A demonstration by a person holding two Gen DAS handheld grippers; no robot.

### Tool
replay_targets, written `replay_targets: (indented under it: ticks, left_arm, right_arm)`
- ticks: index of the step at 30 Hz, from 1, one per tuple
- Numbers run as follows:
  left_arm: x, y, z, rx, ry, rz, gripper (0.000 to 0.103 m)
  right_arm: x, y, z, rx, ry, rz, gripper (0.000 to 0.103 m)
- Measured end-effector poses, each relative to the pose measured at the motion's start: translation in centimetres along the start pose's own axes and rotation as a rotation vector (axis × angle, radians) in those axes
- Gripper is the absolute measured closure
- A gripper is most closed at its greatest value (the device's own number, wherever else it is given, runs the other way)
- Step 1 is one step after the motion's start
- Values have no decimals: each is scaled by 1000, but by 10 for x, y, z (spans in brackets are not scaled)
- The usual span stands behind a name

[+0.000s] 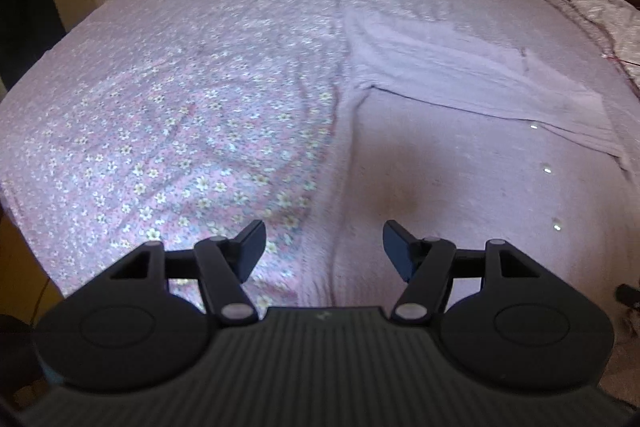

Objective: Fold small clothes

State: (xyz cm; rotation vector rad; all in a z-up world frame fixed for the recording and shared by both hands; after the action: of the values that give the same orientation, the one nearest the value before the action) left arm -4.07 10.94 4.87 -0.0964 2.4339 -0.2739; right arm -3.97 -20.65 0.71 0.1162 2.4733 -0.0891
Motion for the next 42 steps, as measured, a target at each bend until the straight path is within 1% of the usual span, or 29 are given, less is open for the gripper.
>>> replay_targets:
  ticks: [2, 4, 6, 9, 12, 15, 18, 20, 21, 23, 25, 26, 29, 30, 32, 35, 37, 39, 42]
  left_arm:
    - [4, -5, -2, 17, 13, 20, 37]
    - [7, -10, -1, 33, 26, 44, 37]
    - [10, -15, -1, 42, 28, 62, 37]
    - [16, -19, 0, 63, 38, 75, 37]
    - [19, -24, 5, 80, 56, 94, 37]
    - [21, -26, 11, 80, 61, 96, 37]
    - [25, -31, 16, 81, 75, 113, 37]
    - [28, -35, 19, 96, 87, 127, 37]
    - [30, -39, 21, 116, 105, 142, 37]
    - [36, -46, 25, 151, 139, 177, 37]
    - [43, -54, 27, 188, 162, 222, 36]
    - [46, -57, 28, 203, 172, 241, 36]
    - [56, -69, 33, 268, 237, 297, 36]
    - [59, -72, 34, 295, 257, 308, 36]
    - [65, -78, 35, 316, 272, 334, 36]
    - [75, -90, 41, 299, 289, 416, 36]
    - [80, -98, 46, 275, 294, 471, 36]
    - [83, -102, 52, 250, 295, 499, 36]
    - [85, -101, 63, 209, 310, 511, 37]
  right_arm:
    - [3, 13, -6, -21, -11, -71, 19]
    - [5, 23, -8, -63, -15, -131, 15]
    - [8, 37, -7, -114, 11, -201, 15]
    - [15, 57, -5, -139, 29, -308, 15]
    - [21, 73, 0, -121, 43, -422, 15]
    - [27, 89, 8, -72, 54, -584, 13]
    - [30, 103, 13, -43, 35, -707, 10]
    - [30, 108, 16, -29, 8, -750, 9]
    - [29, 110, 16, -18, -17, -760, 8]
    - [24, 113, 17, 14, -58, -753, 9]
    - [17, 111, 17, 36, -85, -713, 10]
    - [12, 108, 16, 50, -102, -674, 10]
    - [-6, 97, 11, 86, -159, -546, 10]
    - [-12, 93, 9, 88, -174, -508, 10]
    - [-19, 85, 3, 76, -191, -437, 10]
    - [-32, 79, 5, 40, -184, -380, 10]
    - [-31, 77, 5, 35, -178, -367, 10]
    - [-32, 77, 6, 37, -176, -361, 10]
    - [-31, 76, 12, 30, -163, -341, 10]
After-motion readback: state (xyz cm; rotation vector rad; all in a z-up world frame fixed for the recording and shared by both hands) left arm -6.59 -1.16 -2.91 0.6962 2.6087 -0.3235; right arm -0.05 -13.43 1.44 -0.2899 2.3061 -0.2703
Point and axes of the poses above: each gripper's, at about its wrist camera, not at the fingertips, and z roughly the way its jaws point, y to its left, x to its underside, the point moved 2 cm from there along z, roughly the way its jaws point, and after that the axes turned 14 degrees about x, right-handed, at the moved point
